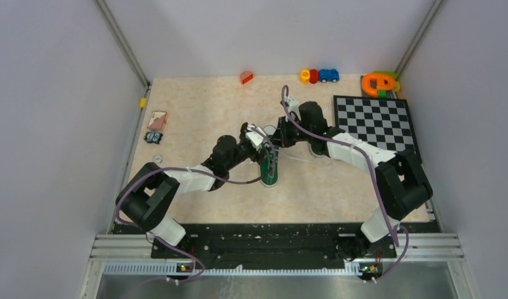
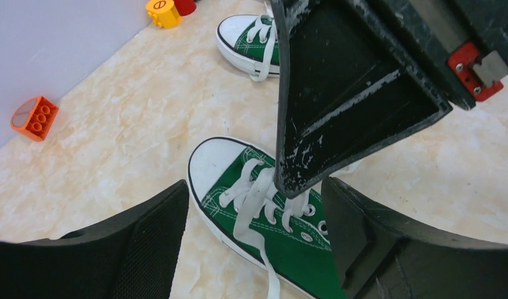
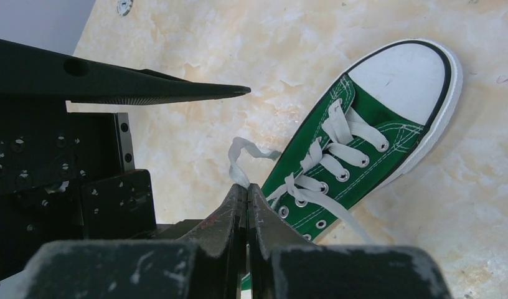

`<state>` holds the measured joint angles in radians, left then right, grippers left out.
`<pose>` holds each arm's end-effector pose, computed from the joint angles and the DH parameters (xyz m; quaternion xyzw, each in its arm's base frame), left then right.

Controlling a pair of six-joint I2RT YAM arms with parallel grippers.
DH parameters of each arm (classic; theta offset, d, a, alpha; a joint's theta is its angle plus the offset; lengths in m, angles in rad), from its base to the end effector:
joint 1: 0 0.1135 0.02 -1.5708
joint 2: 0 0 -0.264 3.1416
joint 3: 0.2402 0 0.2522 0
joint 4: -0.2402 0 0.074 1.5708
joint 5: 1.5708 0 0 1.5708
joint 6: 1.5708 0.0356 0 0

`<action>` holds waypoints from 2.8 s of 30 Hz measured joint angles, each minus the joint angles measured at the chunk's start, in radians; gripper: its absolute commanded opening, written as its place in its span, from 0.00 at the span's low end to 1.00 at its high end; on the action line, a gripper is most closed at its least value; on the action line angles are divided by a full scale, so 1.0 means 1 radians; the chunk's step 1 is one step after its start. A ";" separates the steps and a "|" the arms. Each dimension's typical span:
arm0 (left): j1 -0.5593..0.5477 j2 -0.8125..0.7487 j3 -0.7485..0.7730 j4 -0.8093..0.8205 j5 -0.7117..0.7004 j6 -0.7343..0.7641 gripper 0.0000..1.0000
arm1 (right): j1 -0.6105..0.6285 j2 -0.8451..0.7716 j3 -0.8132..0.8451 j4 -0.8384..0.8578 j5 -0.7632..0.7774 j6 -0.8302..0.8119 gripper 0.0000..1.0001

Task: Tie the shoes
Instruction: Wrap the shoelace around the shoelace.

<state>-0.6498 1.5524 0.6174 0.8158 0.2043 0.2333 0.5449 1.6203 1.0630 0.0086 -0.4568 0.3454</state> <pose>0.2480 -0.1975 0.2030 0.3792 0.6438 -0.2111 0.6302 0.3024 0.2016 0.2433 -0.1948 0.8343 0.3834 0.3449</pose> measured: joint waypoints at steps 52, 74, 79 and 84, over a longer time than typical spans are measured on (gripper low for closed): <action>-0.031 0.088 -0.007 0.049 0.013 -0.055 0.82 | -0.005 0.004 0.018 -0.008 0.041 0.103 0.00; -0.035 0.028 -0.044 0.134 -0.117 -0.161 0.82 | -0.005 0.004 0.018 -0.009 0.074 0.165 0.00; -0.054 0.068 -0.022 0.134 -0.137 -0.159 0.77 | -0.005 0.004 0.018 -0.009 0.074 0.172 0.00; -0.079 0.080 -0.010 0.134 -0.170 -0.145 0.62 | -0.005 0.004 0.018 -0.009 0.073 0.175 0.00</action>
<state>-0.7284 1.6329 0.6075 0.9497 0.0345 0.0883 0.5400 1.6245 1.0813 -0.0002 -0.3836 0.5205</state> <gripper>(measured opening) 0.671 0.008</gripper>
